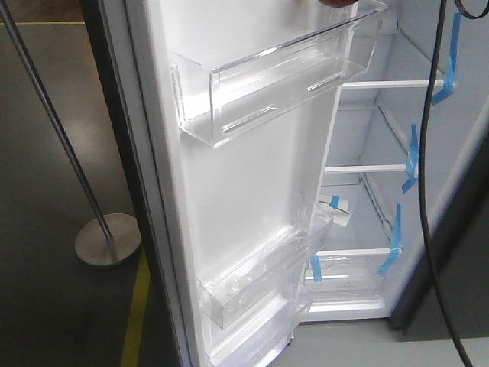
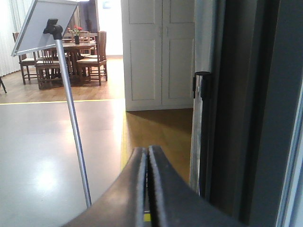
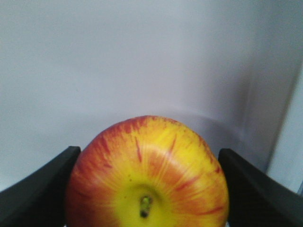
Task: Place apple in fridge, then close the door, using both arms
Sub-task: 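Raise the right arm with the apple over the top door bin, then lower the apple into the top door bin and open the right gripper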
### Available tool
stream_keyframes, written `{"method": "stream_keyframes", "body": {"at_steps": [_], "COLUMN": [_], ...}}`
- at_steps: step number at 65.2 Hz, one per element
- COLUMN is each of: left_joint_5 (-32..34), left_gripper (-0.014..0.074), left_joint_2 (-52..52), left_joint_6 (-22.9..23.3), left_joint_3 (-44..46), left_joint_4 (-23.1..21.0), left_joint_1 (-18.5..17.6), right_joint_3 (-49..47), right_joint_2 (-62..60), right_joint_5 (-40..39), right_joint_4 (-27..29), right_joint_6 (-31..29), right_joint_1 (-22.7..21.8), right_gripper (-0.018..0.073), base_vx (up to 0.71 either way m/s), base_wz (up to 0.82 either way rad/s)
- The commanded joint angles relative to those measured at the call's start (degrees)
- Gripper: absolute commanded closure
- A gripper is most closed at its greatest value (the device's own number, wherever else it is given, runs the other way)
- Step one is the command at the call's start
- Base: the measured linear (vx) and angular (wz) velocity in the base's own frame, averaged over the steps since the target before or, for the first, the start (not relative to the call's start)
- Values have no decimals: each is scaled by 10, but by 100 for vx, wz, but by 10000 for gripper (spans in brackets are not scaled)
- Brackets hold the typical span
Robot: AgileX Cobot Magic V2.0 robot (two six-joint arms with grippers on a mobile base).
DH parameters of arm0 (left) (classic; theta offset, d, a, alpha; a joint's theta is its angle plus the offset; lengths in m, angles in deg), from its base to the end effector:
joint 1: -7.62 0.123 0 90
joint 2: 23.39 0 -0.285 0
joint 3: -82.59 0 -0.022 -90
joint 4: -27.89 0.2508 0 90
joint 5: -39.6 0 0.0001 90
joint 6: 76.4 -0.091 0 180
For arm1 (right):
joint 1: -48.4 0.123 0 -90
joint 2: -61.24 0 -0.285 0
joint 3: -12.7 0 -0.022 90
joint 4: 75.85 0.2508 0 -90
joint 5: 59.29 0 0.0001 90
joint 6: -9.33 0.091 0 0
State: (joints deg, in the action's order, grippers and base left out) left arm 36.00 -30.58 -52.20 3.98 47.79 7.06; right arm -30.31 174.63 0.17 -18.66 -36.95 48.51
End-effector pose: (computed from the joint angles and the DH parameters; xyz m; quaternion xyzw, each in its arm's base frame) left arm 0.0567 0.0014 0.2002 -0.0307 0.7014 -0.0229 0.7117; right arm 0.3996 0.0667 0.4650 -0.2714 0.7489 0.2924 0.5292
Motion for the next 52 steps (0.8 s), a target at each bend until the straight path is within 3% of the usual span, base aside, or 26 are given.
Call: {"method": "stream_keyframes", "body": {"at_steps": [1, 8, 16, 52], "left_joint_5": [36, 36, 36, 36], "left_gripper": [603, 603, 603, 603], "left_joint_2": [9, 9, 9, 9], "left_joint_6": [2, 2, 2, 2], "left_joint_3": [10, 10, 10, 10], "left_joint_4": [0, 0, 0, 0], "left_joint_1": [1, 1, 1, 1], "right_joint_3": [-21, -21, -21, -27], "right_joint_2": [-23, -23, -23, -31], "right_joint_5": [-25, -31, -39, -39], "right_joint_4": [38, 34, 24, 24], "right_joint_6": [-6, -3, 7, 16], "right_joint_1": [-1, -1, -1, -1], "right_gripper": [166, 52, -16, -4], "base_vx": [0, 0, 0, 0], "base_wz": [0, 0, 0, 0]}}
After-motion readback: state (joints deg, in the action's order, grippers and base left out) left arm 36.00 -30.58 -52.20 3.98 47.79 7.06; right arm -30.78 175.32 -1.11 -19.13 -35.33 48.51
